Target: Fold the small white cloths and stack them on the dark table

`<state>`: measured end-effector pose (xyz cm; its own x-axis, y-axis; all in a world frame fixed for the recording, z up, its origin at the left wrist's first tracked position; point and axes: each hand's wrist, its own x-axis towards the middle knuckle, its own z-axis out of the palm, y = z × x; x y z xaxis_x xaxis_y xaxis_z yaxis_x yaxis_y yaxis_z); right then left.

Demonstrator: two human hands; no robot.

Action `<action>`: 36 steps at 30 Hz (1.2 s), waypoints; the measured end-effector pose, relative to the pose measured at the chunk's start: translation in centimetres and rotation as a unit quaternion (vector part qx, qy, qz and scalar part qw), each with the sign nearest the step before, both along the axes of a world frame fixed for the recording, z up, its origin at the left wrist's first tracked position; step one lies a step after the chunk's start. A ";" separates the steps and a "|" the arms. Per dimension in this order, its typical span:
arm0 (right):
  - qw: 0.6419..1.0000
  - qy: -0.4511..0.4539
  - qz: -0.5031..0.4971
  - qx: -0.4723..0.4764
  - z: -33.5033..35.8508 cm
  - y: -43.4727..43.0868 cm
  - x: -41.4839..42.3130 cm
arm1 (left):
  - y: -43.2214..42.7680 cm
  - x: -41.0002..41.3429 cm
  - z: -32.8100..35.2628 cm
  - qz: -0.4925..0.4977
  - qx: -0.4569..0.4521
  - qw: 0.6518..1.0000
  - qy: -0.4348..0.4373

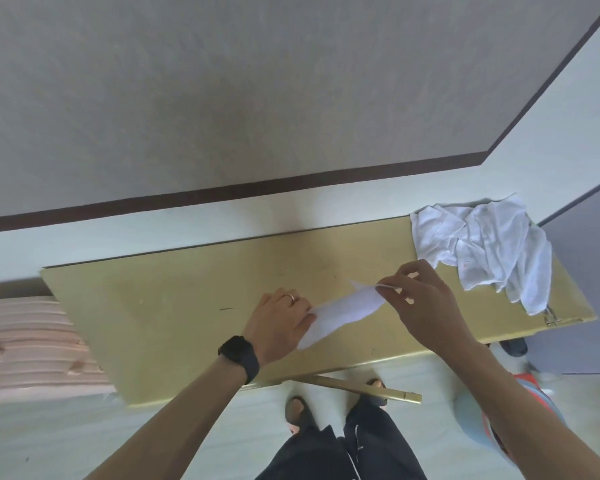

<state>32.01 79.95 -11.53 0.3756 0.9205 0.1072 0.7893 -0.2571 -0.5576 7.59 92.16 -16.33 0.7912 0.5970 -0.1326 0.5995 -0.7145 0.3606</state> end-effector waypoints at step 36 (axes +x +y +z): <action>0.974 -0.008 0.033 -0.226 -16.3 -1.2 1.2 | -0.9 -3.9 -11.3 0.173 0.015 0.984 0.040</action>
<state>33.23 78.75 -27.82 0.3160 0.8971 -0.3087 0.8198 -0.4220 -0.3870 3.67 91.26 -27.66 0.5279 0.8332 -0.1647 0.8342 -0.4721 0.2852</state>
